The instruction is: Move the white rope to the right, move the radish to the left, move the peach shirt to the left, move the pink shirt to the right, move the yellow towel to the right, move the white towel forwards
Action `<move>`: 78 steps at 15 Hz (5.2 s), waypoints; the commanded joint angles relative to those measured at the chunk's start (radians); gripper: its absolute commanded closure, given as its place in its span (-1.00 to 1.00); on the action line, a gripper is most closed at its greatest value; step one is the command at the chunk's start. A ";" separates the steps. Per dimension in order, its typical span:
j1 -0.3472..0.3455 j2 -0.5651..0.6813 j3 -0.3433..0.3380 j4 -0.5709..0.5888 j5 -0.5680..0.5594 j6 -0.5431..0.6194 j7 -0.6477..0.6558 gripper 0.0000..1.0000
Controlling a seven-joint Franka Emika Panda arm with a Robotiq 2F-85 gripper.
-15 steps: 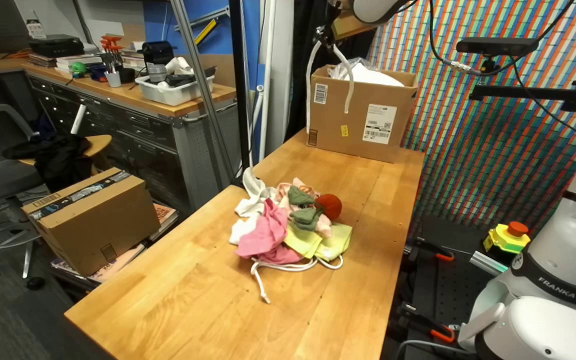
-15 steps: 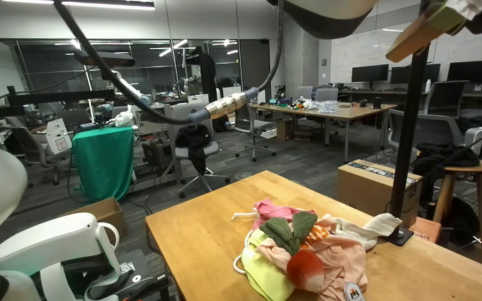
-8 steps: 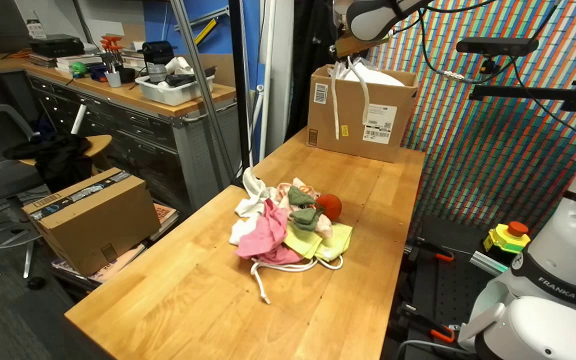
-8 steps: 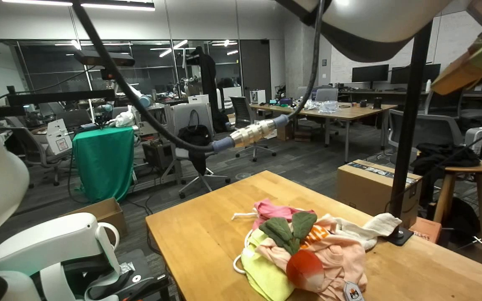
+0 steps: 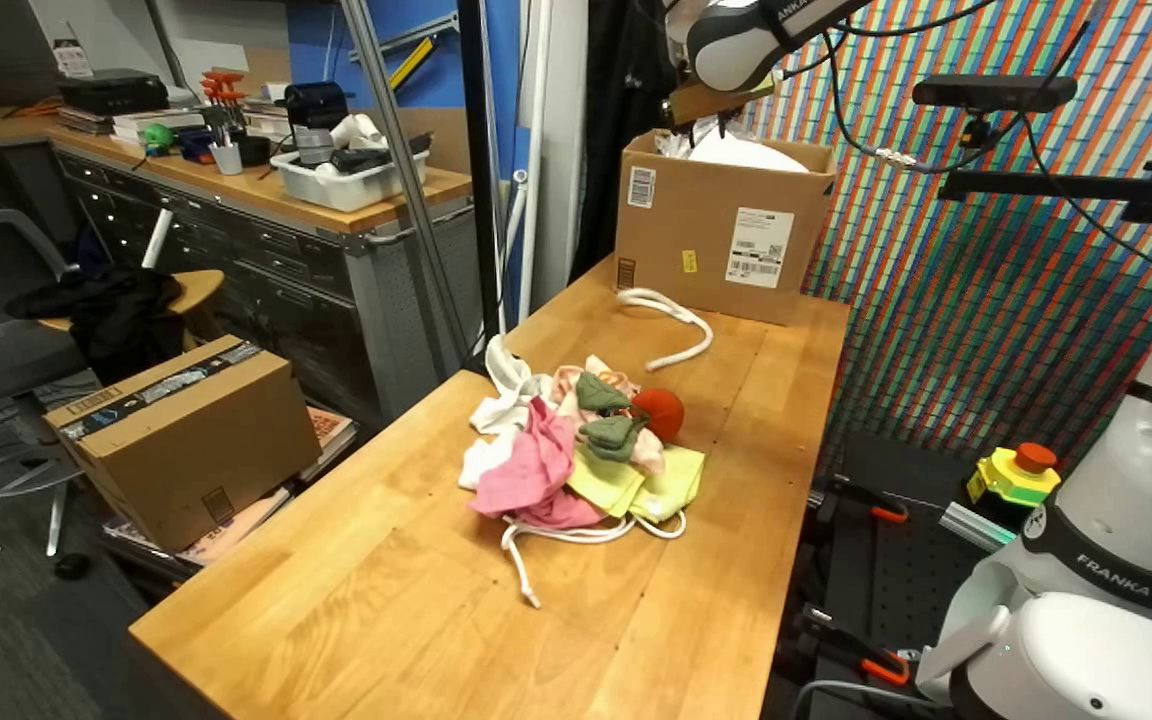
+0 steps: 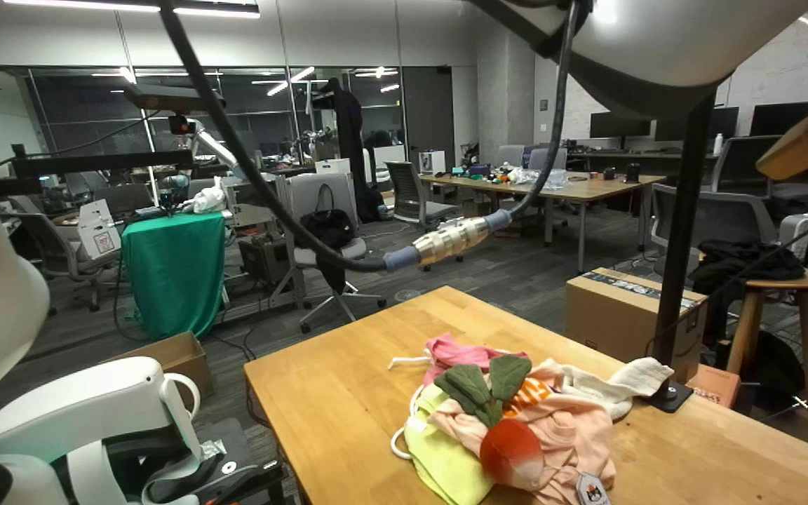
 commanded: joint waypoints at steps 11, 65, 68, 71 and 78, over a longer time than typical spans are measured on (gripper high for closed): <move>0.119 -0.066 0.160 -0.198 0.165 0.011 -0.281 -1.00; 0.160 0.104 0.200 -0.522 0.600 0.211 -0.869 0.85; 0.185 0.086 0.178 -0.496 0.552 0.147 -0.804 0.94; 0.208 0.029 0.176 -0.469 0.497 0.073 -0.756 0.91; 0.276 -0.116 0.260 -0.365 0.447 -0.115 -0.694 0.89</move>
